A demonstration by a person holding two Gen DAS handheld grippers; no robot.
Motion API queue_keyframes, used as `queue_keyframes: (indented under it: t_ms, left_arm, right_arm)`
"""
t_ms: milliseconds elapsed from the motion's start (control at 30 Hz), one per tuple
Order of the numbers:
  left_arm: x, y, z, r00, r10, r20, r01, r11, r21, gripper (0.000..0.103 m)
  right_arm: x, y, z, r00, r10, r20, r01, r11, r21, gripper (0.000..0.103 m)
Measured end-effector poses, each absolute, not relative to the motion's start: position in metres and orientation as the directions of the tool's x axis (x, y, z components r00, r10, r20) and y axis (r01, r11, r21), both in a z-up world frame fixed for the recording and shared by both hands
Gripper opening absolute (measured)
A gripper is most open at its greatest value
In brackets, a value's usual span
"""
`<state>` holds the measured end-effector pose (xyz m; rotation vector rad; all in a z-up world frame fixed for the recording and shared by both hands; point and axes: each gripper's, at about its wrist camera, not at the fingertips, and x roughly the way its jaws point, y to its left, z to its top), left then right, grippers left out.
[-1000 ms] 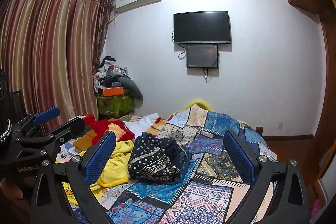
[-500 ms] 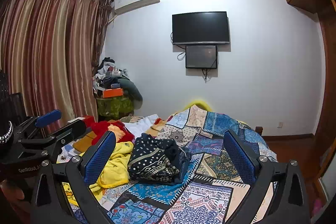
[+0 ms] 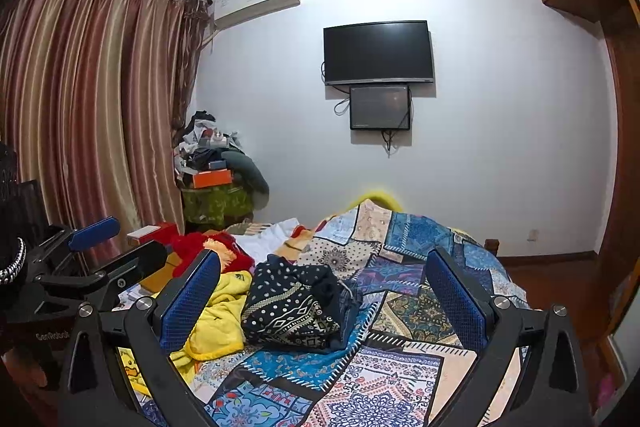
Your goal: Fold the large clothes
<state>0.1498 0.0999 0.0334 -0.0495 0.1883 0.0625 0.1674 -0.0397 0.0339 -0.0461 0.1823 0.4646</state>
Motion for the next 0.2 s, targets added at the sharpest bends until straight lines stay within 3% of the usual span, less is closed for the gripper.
queue_keyframes:
  t_ms: [200]
  left_arm:
    - [0.1516,0.1023,0.0322,0.98,0.063,-0.19,-0.073,0.996,-0.045,0.102]
  right_arm:
    - [0.1698,-0.04,0.0342,0.877,0.442,-0.187,-0.448,0.894,0.012,0.102]
